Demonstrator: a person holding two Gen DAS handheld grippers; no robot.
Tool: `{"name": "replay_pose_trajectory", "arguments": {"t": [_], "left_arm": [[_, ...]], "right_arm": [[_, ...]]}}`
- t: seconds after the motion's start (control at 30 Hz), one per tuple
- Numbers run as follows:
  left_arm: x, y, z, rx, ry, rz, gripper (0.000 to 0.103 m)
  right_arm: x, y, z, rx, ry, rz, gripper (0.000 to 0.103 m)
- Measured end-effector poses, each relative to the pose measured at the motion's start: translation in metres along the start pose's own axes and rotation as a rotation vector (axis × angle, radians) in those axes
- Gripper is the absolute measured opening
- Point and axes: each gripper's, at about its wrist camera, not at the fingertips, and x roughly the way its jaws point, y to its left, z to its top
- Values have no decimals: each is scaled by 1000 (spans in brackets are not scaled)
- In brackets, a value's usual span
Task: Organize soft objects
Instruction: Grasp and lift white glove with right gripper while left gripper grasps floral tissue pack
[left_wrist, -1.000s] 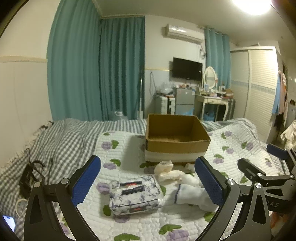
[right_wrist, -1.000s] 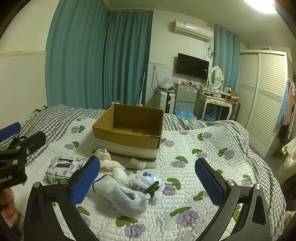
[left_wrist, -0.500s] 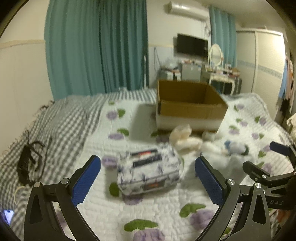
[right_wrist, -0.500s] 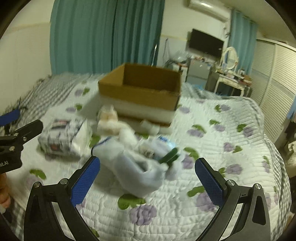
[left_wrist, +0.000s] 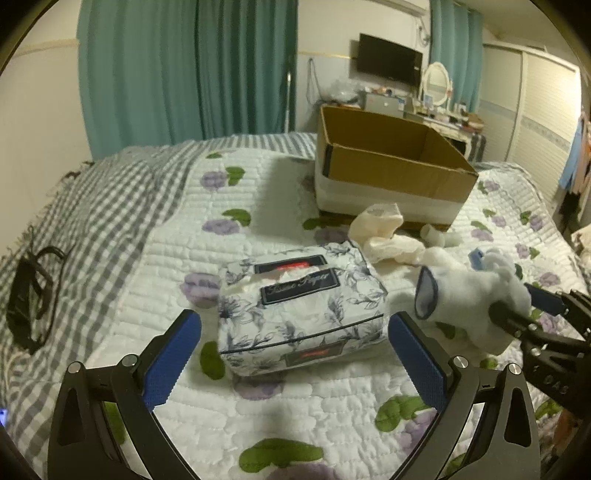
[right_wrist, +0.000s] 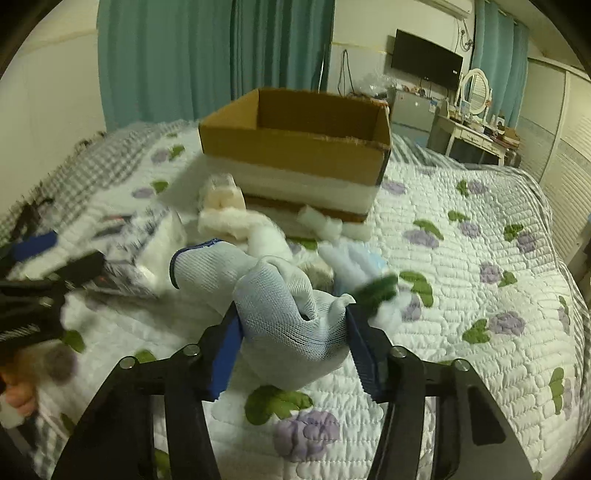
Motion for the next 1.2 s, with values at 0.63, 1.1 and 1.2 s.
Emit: {"name": "replay_pose_trajectory", "arguments": {"t": [0.63,1.1,1.2], "left_arm": [[70,-28,2,119,134,29,87],[-4,-20,23,72,49,-93,35],[-22,-18,40,55,11,-118,34]], "right_arm": [[-11,-1,0,-6,-41,11,52],[-63,-3,15,7,-157,47,52],[-74,-6,29,0,-196,49,52]]}}
